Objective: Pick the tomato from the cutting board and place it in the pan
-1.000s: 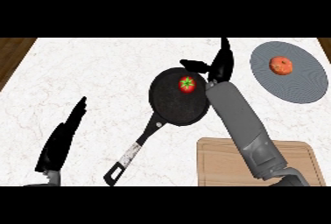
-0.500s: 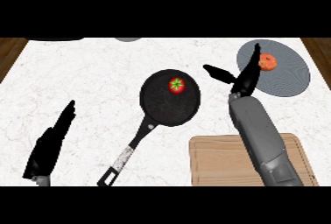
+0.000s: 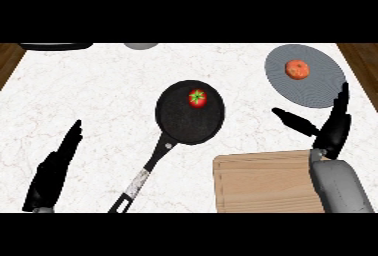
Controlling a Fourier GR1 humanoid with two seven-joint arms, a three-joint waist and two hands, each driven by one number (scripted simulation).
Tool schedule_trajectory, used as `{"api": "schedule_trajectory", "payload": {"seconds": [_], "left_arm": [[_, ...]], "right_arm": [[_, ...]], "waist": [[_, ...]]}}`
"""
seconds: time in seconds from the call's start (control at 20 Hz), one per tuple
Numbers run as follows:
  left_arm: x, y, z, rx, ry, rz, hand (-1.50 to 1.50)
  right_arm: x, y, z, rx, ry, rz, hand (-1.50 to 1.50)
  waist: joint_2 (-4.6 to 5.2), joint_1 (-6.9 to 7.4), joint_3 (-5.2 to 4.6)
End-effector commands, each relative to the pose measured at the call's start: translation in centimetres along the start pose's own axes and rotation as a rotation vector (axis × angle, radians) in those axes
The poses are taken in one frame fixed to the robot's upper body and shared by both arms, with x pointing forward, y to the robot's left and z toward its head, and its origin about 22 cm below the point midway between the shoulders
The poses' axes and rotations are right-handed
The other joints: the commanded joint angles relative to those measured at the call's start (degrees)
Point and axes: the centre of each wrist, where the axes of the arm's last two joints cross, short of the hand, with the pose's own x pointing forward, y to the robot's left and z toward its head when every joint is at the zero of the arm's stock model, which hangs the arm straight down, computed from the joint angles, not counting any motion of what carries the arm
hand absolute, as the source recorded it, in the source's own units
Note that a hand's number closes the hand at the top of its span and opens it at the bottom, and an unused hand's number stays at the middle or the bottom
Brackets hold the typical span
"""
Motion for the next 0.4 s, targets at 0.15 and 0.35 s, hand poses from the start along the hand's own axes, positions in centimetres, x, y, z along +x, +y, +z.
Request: {"api": "schedule_trajectory", "payload": {"seconds": [0.15, 0.35], "left_arm": [[-0.7, -0.4, -1.8, 0.007, -0.011, 0.013, 0.00], [1.8, 1.1, 0.0, -0.005, -0.010, 0.003, 0.00]], "right_arm": [[-1.3, -9.2, 2.6, 0.017, -0.012, -0.006, -1.50], [-0.8, -11.8, 2.8, 0.039, -0.010, 0.028, -1.50]], "waist": [[0.24, -0.10, -0.01], [0.30, 0.88, 0.03]]}}
